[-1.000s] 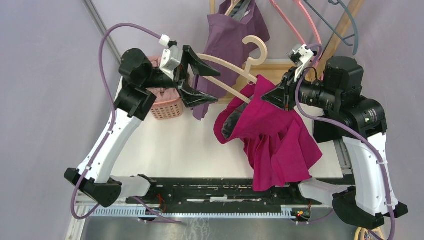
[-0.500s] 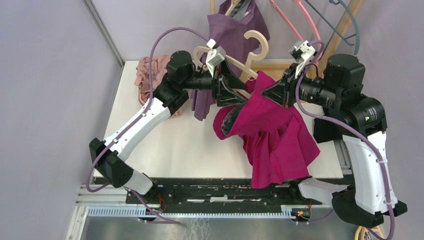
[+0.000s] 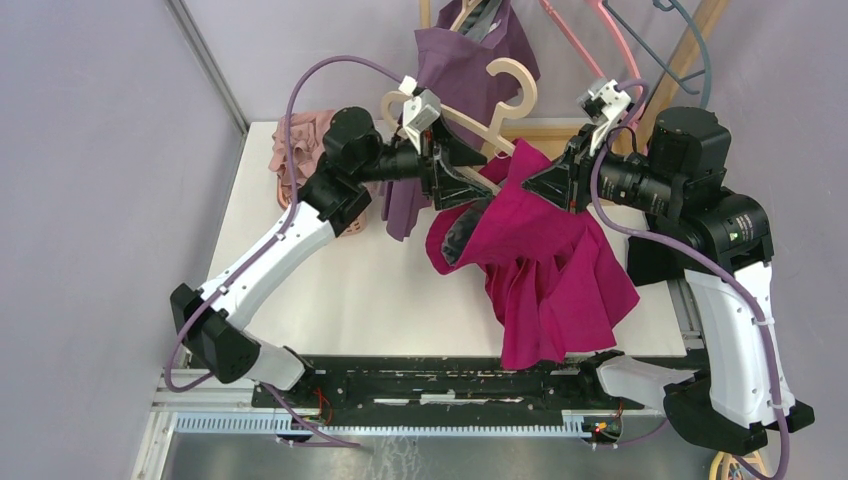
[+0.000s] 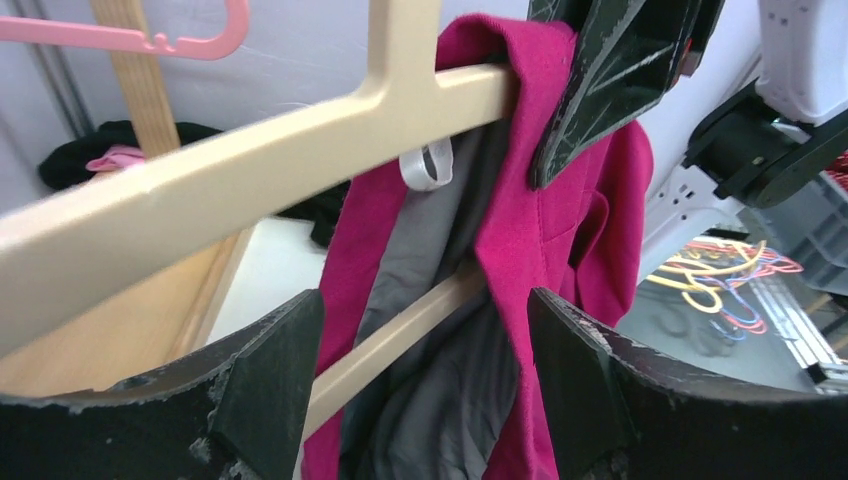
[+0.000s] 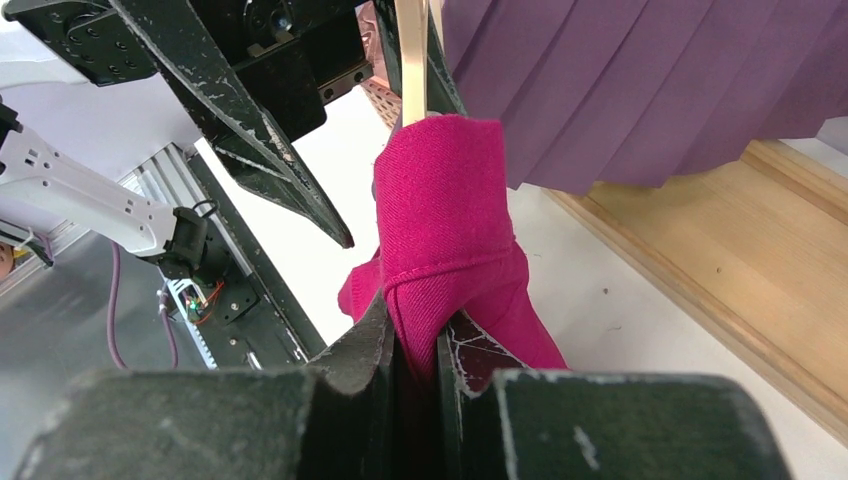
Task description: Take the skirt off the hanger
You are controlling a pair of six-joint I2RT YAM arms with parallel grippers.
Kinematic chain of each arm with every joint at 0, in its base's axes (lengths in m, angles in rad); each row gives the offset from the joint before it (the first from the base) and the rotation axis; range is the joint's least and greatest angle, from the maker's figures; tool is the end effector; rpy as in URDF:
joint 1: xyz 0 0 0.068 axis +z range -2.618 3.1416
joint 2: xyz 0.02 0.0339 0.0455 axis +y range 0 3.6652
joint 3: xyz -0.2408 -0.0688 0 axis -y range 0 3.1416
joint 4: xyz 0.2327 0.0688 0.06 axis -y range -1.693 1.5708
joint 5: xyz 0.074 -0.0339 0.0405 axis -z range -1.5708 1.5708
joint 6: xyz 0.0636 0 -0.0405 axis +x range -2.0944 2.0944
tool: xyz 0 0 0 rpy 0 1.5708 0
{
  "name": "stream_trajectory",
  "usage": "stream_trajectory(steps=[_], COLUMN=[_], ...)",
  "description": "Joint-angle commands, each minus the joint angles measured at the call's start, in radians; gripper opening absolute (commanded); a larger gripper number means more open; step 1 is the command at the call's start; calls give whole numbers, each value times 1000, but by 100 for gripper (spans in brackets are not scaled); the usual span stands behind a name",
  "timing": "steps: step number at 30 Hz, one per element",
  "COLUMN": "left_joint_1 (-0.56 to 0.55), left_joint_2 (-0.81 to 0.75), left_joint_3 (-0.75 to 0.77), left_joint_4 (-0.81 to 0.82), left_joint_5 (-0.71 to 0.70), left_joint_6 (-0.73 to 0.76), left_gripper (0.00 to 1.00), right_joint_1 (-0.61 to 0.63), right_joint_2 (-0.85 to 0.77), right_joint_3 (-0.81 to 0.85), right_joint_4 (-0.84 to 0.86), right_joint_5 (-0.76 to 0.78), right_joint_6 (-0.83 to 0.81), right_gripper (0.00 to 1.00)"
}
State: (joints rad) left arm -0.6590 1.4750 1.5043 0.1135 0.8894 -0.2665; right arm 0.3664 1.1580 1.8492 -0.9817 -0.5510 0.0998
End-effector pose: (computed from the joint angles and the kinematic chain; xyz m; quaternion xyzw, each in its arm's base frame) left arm 0.2391 -0.2477 0.4362 0.4341 0.5164 -0.5566 0.4847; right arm 0.1629 0.0982 0.4919 -0.2636 0.7433 0.3450 0.5088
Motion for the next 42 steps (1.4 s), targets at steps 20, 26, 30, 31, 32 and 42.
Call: stream_trajectory(steps=[20,26,30,31,32,42], left_joint_1=[-43,-48,-48,-48,-47,-77], left_joint_2=[15,-12,-38,-46,-50,12], left_joint_3=[-34,-34,-39,-43,-48,-72], left_joint_4=[130,127,147,181,216,431], left_joint_5=[-10,133,228,242,256,308], left_joint_6=[345,246,160,128,90,-153], left_gripper=[91,92,92,92,92,92], right_joint_1=[11,13,14,15,15,22], right_joint_2=[-8,-8,-3,-3,-4,2], right_joint_3=[65,63,63,62,61,82], right_joint_4=[117,114,119,118,118,126], right_joint_5=[-55,-45,-45,-45,-45,-44], right_joint_6=[4,-17,-18,-17,-17,-14], right_gripper=[1,1,1,1,1,1])
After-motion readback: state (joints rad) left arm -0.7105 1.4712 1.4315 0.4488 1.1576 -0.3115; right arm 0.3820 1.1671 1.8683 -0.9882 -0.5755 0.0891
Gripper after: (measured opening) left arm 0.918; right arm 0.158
